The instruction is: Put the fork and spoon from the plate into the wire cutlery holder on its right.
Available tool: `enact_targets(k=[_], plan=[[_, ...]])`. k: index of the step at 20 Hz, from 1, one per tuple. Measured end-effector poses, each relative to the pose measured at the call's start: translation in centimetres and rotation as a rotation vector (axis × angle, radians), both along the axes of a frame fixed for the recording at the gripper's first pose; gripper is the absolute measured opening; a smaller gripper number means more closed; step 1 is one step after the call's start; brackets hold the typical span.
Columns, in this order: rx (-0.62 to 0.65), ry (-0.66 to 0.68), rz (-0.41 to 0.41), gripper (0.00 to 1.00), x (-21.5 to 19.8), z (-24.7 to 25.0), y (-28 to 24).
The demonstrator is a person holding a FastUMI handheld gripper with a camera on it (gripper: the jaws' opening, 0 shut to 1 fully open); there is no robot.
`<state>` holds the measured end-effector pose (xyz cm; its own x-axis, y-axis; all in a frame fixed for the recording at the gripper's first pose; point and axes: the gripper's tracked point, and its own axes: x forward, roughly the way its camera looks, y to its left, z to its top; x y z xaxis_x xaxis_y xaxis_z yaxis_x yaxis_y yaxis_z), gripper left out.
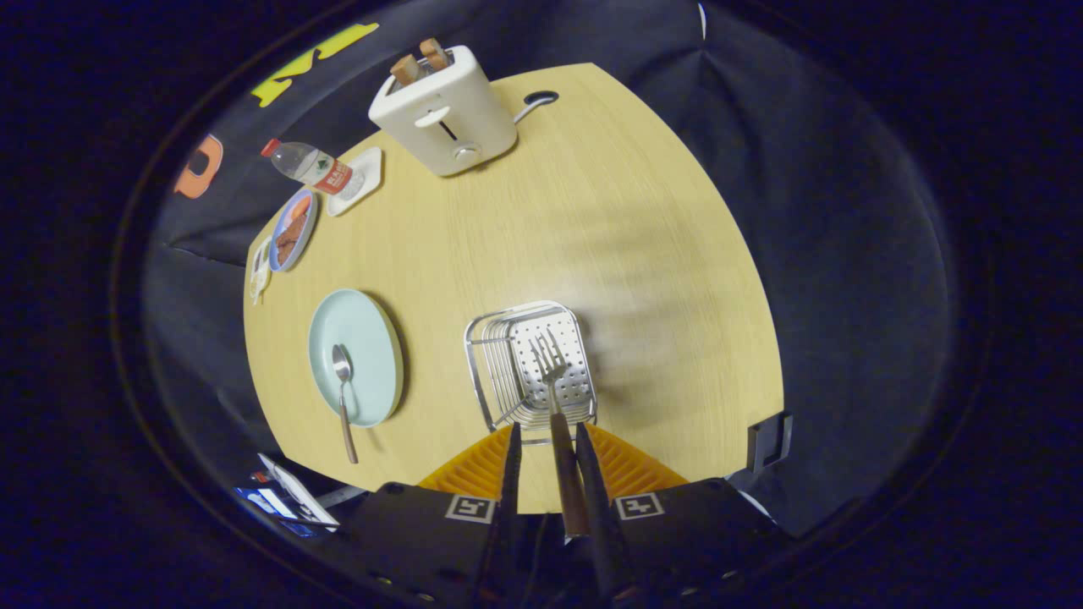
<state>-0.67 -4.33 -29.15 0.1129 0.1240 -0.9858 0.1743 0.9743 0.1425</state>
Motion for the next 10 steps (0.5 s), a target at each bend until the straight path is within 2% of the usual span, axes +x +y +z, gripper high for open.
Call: enact_targets(k=[4, 5, 10], plan=[[-0.039, -0.212, 0.103, 0.75, 1.9, 3.0, 1.4], [-0.051, -0.266, 0.133, 0.81, 2.0, 4.0, 1.8], [-0.082, -0.529, 0.213, 0.96, 2.3, 8.1, 5.6]])
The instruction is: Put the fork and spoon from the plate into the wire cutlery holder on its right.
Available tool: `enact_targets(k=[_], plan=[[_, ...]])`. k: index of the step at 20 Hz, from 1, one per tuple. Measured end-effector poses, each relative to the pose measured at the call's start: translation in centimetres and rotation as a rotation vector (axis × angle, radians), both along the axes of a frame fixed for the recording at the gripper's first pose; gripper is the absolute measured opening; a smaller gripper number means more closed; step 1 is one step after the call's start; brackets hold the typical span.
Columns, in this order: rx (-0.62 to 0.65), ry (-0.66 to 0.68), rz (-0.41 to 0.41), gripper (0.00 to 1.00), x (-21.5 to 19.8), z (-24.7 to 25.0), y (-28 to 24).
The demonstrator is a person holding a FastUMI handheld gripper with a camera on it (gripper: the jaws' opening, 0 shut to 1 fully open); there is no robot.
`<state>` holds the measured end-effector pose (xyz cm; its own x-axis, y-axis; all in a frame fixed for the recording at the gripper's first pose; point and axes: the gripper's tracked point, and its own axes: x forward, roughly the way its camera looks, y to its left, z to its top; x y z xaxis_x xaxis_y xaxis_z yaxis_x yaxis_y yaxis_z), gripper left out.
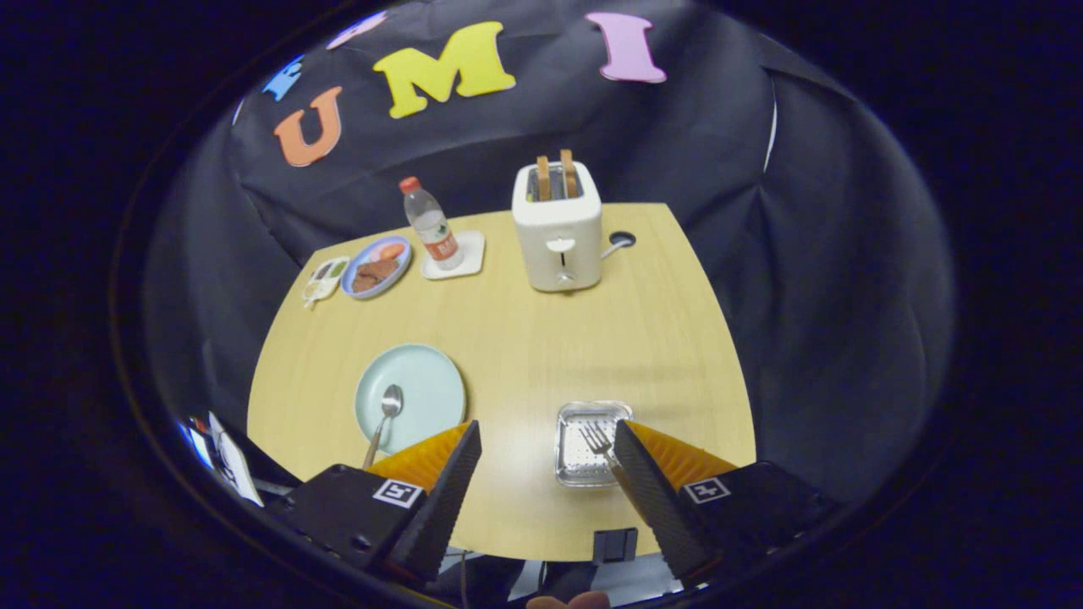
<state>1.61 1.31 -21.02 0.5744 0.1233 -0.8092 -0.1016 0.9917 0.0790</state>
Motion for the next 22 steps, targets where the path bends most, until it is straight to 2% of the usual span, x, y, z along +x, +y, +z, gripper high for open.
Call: enact_targets(k=[4, 7, 15, 22], plan=[[0.032, -0.154, 0.014, 0.97, -0.9, 1.8, 4.4], [0.05, -0.195, 0.017, 0.97, -2.3, 1.3, 8.2], [0.065, -0.182, 0.032, 0.97, -5.2, -3.9, 17.6], [0.016, -0.117, 0.036, 0.97, -5.0, -11.0, 21.9]])
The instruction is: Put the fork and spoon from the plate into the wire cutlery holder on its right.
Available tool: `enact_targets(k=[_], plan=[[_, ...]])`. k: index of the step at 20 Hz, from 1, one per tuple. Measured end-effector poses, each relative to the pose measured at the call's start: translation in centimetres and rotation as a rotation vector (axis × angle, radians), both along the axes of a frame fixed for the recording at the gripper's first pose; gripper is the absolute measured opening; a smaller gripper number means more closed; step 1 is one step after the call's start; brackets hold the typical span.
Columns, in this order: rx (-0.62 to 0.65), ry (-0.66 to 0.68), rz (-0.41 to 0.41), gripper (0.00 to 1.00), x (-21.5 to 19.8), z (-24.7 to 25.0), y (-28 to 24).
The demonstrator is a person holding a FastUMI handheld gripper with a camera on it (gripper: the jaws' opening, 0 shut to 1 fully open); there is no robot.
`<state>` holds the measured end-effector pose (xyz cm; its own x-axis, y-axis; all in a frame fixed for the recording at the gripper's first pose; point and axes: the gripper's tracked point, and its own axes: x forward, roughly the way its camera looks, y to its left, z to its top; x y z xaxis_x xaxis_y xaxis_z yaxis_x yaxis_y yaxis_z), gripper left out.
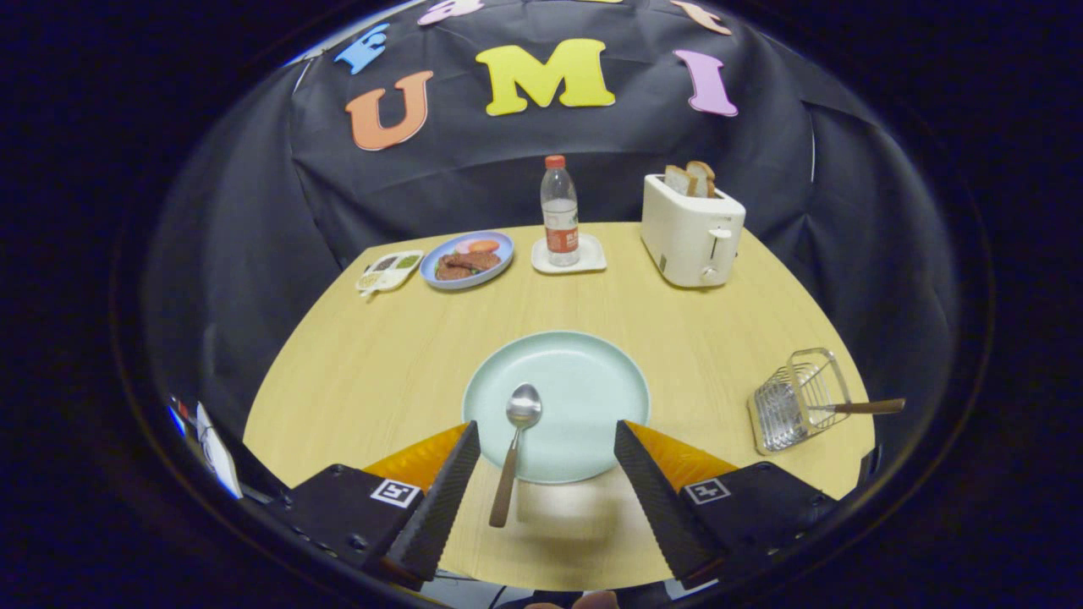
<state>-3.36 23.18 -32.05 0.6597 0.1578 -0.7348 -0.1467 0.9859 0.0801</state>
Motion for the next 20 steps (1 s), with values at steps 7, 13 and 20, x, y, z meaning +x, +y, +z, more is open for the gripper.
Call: enact_targets(k=[7, 13, 20], plan=[[-0.035, 0.055, 0.007, 0.96, 0.9, -5.6, 2.4], [-0.044, 0.119, -0.01, 0.67, 1.1, -8.7, 2.8], [-0.06, 0.173, -0.027, 0.15, 1.4, -10.2, 2.3]])
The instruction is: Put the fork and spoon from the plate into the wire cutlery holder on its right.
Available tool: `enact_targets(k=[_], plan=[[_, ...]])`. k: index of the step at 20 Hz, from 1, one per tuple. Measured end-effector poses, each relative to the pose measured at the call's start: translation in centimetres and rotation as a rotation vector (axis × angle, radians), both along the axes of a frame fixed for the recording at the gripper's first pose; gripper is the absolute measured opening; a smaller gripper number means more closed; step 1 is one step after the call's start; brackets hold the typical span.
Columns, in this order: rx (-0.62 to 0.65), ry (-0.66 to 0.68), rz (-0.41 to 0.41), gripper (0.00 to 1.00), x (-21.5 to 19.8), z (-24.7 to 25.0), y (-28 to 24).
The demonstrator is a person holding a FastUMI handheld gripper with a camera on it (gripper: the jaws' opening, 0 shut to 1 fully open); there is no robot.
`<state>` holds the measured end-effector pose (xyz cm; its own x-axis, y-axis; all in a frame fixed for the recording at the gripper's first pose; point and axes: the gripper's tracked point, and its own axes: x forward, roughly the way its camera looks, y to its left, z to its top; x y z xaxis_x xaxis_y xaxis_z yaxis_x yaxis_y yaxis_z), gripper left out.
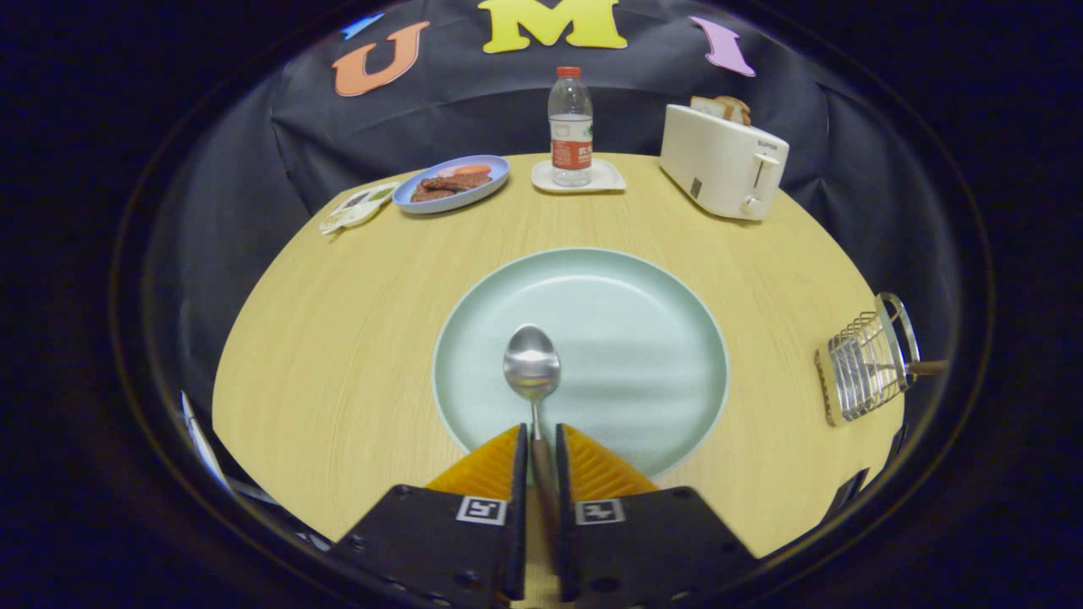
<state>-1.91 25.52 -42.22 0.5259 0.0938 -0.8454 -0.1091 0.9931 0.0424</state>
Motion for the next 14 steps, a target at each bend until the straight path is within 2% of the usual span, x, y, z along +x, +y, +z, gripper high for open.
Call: enact_targets(k=[2, 3, 4, 5, 14], plan=[[0.006, 0.012, 0.005, 0.16, -0.3, 0.5, 0.0], [-0.011, 0.015, 0.007, 0.05, -0.3, 0.5, -0.2], [-0.017, 0.02, 0.016, 0.05, -0.2, 0.5, -0.3], [-0.023, 0.025, 0.026, 0.01, -0.4, 0.7, -0.4], [-0.006, 0.102, 0.041, 0.01, -0.7, 4.1, -2.8]])
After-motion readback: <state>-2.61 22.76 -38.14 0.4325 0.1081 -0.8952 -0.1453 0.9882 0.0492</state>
